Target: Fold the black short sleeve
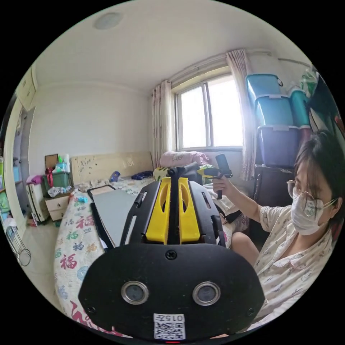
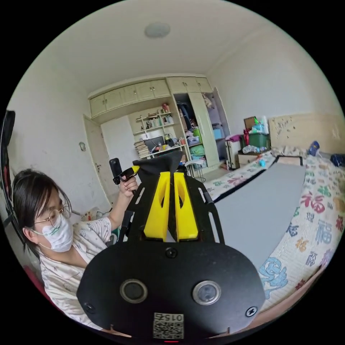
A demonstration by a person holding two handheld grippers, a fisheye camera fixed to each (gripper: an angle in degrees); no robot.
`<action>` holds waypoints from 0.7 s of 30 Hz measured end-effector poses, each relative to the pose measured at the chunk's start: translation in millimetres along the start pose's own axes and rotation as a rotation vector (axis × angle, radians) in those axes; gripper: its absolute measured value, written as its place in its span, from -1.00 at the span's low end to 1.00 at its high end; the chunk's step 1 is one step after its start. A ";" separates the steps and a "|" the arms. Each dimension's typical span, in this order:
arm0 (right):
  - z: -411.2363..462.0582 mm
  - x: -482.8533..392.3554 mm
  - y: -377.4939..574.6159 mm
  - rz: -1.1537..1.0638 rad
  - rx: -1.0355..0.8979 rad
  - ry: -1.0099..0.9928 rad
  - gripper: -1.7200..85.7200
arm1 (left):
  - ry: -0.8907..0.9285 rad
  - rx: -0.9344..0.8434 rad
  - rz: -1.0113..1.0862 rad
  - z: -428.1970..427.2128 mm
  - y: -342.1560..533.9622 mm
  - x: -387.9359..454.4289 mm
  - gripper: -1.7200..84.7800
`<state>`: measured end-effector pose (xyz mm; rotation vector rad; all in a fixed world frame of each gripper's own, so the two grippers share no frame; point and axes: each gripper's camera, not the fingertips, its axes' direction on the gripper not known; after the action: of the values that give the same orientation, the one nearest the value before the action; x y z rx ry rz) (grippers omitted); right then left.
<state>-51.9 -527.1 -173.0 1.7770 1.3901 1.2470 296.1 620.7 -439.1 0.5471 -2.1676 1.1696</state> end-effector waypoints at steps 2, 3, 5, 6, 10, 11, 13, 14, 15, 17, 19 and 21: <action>14.1 -38.4 14.2 -0.081 0.019 -0.052 -0.97 | -0.055 0.040 0.062 -75.2 -17.7 47.2 -0.93; 19.7 -46.4 18.2 -0.099 0.021 -0.068 -0.97 | -0.070 0.047 0.076 -94.0 -21.1 59.0 -0.93; 53.0 -72.7 35.8 -0.148 0.001 -0.153 -0.97 | -0.159 0.057 0.123 -168.6 -29.4 107.4 -0.92; 63.9 -78.3 40.4 -0.156 -0.012 -0.176 -0.97 | -0.184 0.059 0.133 -186.7 -29.6 119.4 -0.92; 158.9 -109.8 79.0 -0.212 -0.122 -0.337 -0.97 | -0.372 0.048 0.132 -299.8 -13.1 191.6 -0.92; 190.6 -115.7 92.1 -0.213 -0.155 -0.395 -0.97 | -0.429 0.037 0.109 -328.3 -3.7 208.4 -0.92; 240.2 -124.1 114.1 -0.215 -0.212 -0.492 -0.97 | -0.509 0.025 0.061 -369.2 15.9 232.1 -0.92; 273.6 -130.5 131.1 -0.222 -0.253 -0.550 -0.97 | -0.541 0.038 0.015 -394.8 33.0 246.4 -0.92; 289.6 -134.0 140.1 -0.229 -0.271 -0.579 -0.97 | -0.554 0.041 -0.007 -406.6 41.7 253.6 -0.92; 350.2 -149.2 179.3 -0.247 -0.329 -0.669 -0.97 | -0.660 0.082 -0.057 -444.9 81.1 289.3 -0.92; 391.2 -162.5 210.1 -0.262 -0.379 -0.706 -0.96 | -0.741 0.090 -0.086 -465.2 107.4 313.4 -0.92; 426.2 -174.8 240.4 -0.278 -0.425 -0.719 -0.96 | -0.803 0.085 -0.131 -482.3 127.6 330.6 -0.93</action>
<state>430.4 -718.2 -202.1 1.4509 0.8362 0.5933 129.8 1074.0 -85.4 1.3579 -2.6682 1.0796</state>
